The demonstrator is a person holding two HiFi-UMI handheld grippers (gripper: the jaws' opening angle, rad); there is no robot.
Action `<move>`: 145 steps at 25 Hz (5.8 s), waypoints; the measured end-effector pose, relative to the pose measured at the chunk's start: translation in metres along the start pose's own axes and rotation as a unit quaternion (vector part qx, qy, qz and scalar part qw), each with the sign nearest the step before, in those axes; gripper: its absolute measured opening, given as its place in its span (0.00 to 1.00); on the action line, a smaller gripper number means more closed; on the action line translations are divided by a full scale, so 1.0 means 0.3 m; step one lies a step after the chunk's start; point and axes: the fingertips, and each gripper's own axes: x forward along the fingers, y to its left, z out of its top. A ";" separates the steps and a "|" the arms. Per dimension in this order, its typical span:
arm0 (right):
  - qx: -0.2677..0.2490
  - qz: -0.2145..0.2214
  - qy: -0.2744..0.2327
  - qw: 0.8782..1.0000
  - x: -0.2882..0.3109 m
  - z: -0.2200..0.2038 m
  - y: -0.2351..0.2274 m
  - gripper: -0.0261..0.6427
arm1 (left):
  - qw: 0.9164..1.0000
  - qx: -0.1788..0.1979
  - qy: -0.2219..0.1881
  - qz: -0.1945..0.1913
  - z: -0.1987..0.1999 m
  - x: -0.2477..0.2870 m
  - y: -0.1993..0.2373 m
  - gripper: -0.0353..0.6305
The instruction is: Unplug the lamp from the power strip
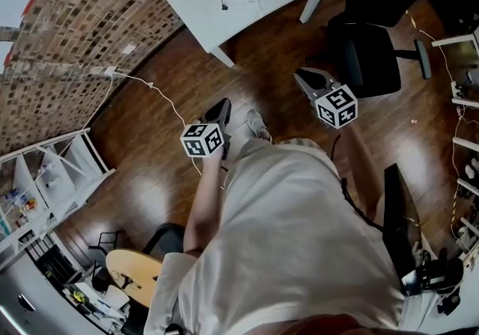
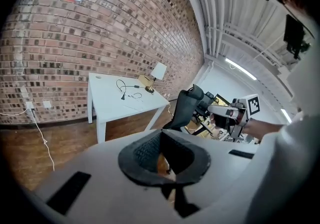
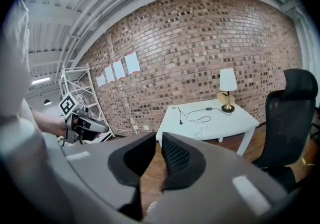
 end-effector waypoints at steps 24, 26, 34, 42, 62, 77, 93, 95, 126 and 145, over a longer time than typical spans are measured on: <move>-0.031 -0.019 0.032 0.999 0.478 0.176 0.004 0.08 | 1.000 -0.005 -0.012 -0.013 0.230 0.044 0.417 0.06; -0.033 -0.017 0.037 0.999 0.511 0.184 -0.014 0.08 | 1.000 -0.009 -0.010 -0.012 0.240 0.060 0.433 0.06; -0.051 0.005 0.061 0.997 0.715 0.262 -0.138 0.09 | 1.000 -0.025 0.001 0.006 0.328 0.170 0.553 0.06; -0.089 0.034 0.109 0.989 0.956 0.331 -0.284 0.10 | 0.999 0.001 0.032 0.015 0.474 0.360 0.647 0.06; -0.175 0.135 0.230 0.948 1.338 0.246 -0.503 0.12 | 0.993 -0.003 0.107 0.053 0.614 0.755 0.778 0.06; -0.213 0.190 0.278 0.917 1.455 0.118 -0.515 0.14 | 0.989 -0.007 0.131 0.075 0.578 0.893 0.790 0.06; -0.271 0.194 0.355 0.874 1.601 0.002 -0.459 0.19 | 0.976 0.043 0.204 0.054 0.526 1.119 0.990 0.06; -0.270 0.186 0.366 0.871 1.614 -0.020 -0.464 0.19 | 0.974 0.053 0.214 0.048 0.507 1.143 1.002 0.06; -0.287 0.164 0.395 0.857 1.679 -0.119 -0.489 0.13 | 0.921 0.339 0.191 0.030 0.406 1.302 1.036 0.04; -0.294 0.172 0.380 0.860 1.638 -0.058 -0.474 0.11 | 0.890 0.388 0.231 0.054 0.394 1.309 1.015 0.03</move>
